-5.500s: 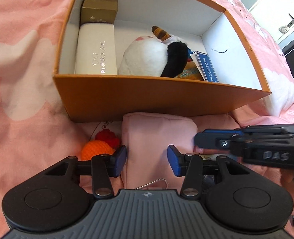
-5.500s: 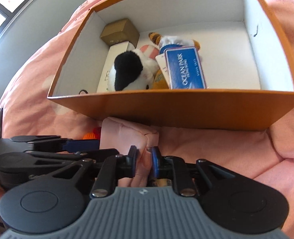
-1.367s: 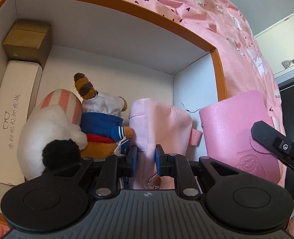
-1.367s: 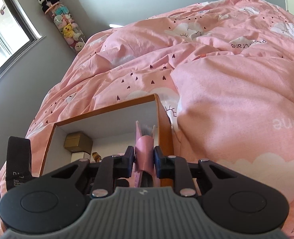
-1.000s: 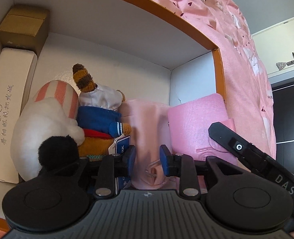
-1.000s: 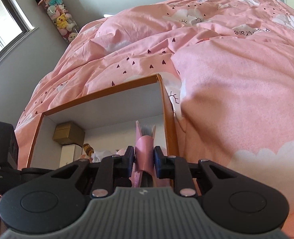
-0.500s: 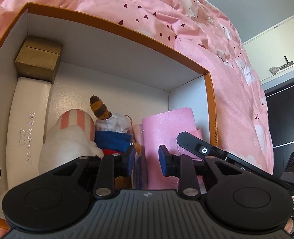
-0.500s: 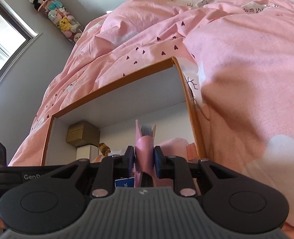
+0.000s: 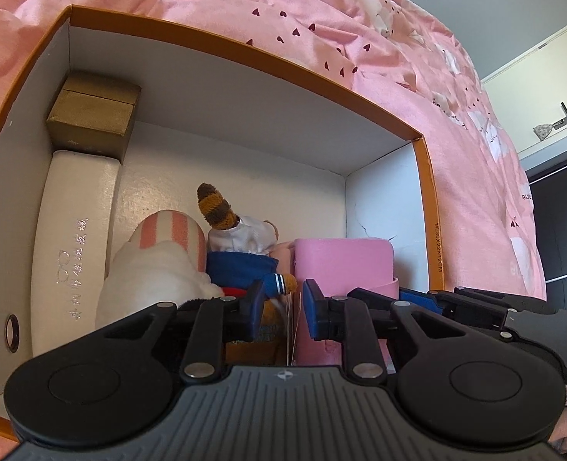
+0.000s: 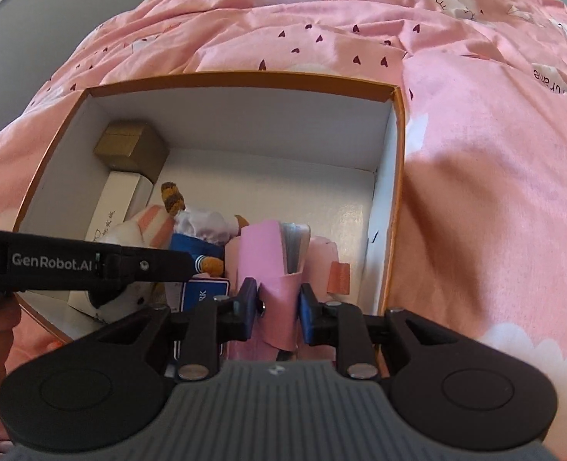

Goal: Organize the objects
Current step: 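Lower the pink pouch into the box and open the left tool while the right tool lowers the wallet, then set the pink wallet upright in the box and open the right tool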

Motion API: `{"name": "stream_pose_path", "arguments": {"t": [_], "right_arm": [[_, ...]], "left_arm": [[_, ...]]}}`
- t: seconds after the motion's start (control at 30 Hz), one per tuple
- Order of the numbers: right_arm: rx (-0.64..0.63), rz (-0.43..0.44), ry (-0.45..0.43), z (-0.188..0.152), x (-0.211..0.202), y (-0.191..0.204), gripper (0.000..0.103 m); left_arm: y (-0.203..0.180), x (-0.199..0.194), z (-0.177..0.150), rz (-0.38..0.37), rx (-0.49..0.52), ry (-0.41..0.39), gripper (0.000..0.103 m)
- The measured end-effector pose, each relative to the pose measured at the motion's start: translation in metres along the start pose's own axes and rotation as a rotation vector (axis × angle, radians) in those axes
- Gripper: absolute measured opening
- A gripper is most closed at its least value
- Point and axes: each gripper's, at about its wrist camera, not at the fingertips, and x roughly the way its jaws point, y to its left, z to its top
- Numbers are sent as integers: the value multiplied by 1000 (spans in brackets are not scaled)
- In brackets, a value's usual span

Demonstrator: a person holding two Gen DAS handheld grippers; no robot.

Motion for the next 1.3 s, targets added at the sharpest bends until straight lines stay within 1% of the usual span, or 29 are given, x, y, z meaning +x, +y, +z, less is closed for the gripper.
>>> {"name": "stream_pose_path", "arguments": {"t": [0.1, 0.17, 0.27, 0.33, 0.43, 0.57, 0.63, 0.7, 0.73, 0.8, 0.83, 0.87, 1.0, 1.1, 1.2, 1.3], "right_arm": [[-22, -33, 34, 4, 7, 0, 26], [-14, -37, 31, 4, 6, 1, 26], [41, 26, 8, 5, -4, -5, 24], [100, 92, -1, 6, -12, -12, 21], [172, 167, -2, 7, -17, -17, 21], [203, 175, 34, 5, -3, -19, 21], [164, 144, 45, 4, 3, -14, 22], [90, 83, 38, 4, 3, -3, 25], [47, 34, 33, 4, 2, 3, 29], [-51, -90, 27, 3, 4, 14, 33], [-89, -128, 25, 1, 5, 17, 33], [-116, -148, 25, 0, 7, 20, 32], [-179, -172, 20, -3, 8, 22, 31], [-204, -164, 17, -4, 8, 21, 31], [-208, -123, 33, -4, 11, 23, 27], [-233, -142, 35, -6, 14, 29, 24]], "left_arm": [[0, -2, 0, 5, 4, -7, 27], [1, -4, 1, 4, 2, -10, 27], [3, -6, 1, -3, 1, -16, 27], [4, -7, 2, -6, 0, -18, 27], [4, -7, 2, -9, -1, -18, 27], [4, -7, 2, -6, 0, -17, 27], [5, -6, 2, -2, 0, -14, 27], [4, -5, 2, 1, 1, -14, 27], [4, -5, 2, 1, 3, -15, 27], [4, -6, 1, -3, 4, -16, 27], [4, -6, 1, -3, 4, -16, 27], [4, -6, 1, -2, 4, -17, 27], [4, -6, 1, -1, 3, -17, 27], [3, -7, 1, 0, 8, -18, 27], [2, -7, 1, 2, 14, -20, 27], [0, -9, -1, 11, 30, -26, 27]]}}
